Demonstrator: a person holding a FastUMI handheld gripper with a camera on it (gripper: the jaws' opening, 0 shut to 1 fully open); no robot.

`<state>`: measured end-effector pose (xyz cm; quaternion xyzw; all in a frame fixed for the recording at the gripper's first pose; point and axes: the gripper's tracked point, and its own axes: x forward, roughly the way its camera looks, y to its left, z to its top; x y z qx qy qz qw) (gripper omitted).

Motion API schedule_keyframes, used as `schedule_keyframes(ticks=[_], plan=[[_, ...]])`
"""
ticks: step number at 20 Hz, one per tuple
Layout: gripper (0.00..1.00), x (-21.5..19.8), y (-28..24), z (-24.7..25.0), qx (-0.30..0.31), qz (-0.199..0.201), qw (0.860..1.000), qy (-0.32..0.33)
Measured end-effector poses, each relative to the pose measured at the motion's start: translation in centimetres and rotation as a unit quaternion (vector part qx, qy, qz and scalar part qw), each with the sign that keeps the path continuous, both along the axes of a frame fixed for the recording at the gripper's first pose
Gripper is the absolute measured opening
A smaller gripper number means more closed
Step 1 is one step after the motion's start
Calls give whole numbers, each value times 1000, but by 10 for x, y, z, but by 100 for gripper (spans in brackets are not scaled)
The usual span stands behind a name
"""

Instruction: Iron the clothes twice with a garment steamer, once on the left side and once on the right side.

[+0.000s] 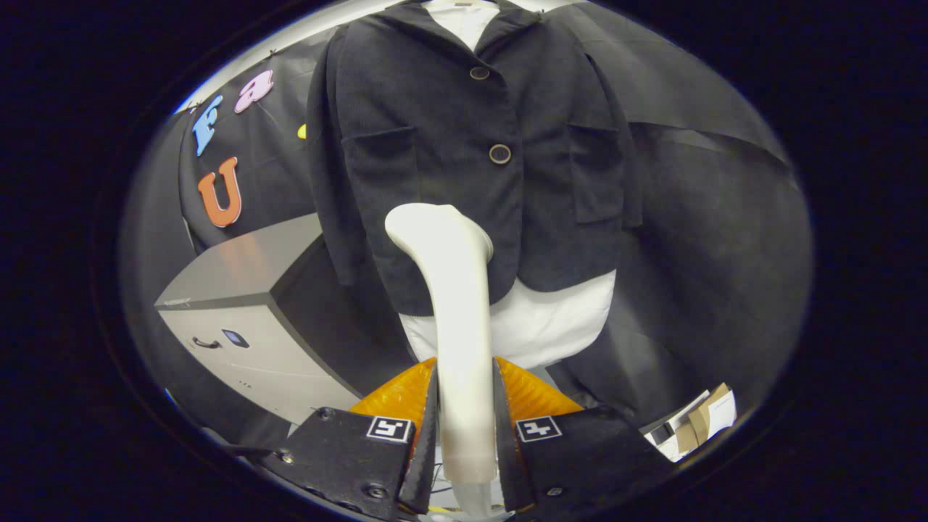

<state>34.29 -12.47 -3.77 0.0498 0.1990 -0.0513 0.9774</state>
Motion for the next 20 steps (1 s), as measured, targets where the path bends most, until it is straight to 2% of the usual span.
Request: schedule_keyframes(ticks=[12,20], plan=[[39,-6,-9,-57,4,-2,998,58],[39,-38,-38,-29,33,-9,999,35]])
